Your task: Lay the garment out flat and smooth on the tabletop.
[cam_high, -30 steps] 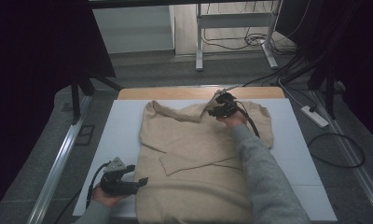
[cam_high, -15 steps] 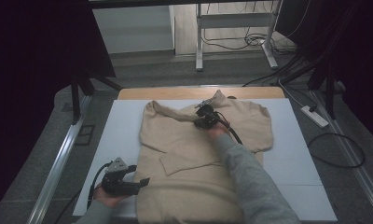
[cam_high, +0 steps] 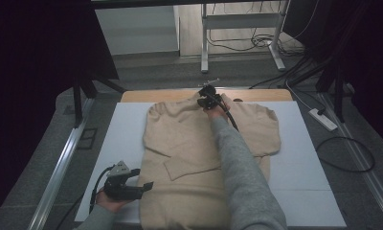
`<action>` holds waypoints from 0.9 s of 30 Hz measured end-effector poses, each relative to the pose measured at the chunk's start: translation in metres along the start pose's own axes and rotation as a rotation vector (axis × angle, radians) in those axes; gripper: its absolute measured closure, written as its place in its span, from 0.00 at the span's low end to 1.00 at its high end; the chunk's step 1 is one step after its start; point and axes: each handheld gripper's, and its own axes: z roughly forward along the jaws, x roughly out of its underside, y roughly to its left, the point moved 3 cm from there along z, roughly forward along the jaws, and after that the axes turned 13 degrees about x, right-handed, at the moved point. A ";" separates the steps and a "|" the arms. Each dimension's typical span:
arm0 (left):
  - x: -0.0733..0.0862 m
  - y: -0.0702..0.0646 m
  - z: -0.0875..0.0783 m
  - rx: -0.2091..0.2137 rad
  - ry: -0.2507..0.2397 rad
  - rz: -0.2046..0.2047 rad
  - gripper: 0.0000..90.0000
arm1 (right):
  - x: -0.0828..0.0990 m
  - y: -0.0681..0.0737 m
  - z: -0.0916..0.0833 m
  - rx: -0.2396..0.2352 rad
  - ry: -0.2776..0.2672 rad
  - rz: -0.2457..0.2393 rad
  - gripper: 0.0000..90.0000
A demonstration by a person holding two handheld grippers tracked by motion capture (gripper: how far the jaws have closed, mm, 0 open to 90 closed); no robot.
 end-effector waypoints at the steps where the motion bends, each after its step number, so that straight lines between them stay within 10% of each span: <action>1: 0.000 0.000 0.000 0.000 -0.002 -0.001 0.23 | -0.001 0.000 -0.001 -0.014 -0.002 0.012 0.99; 27: 0.000 0.001 0.002 -0.018 -0.005 -0.002 0.21 | 0.068 0.019 -0.095 -0.201 0.042 -0.134 0.99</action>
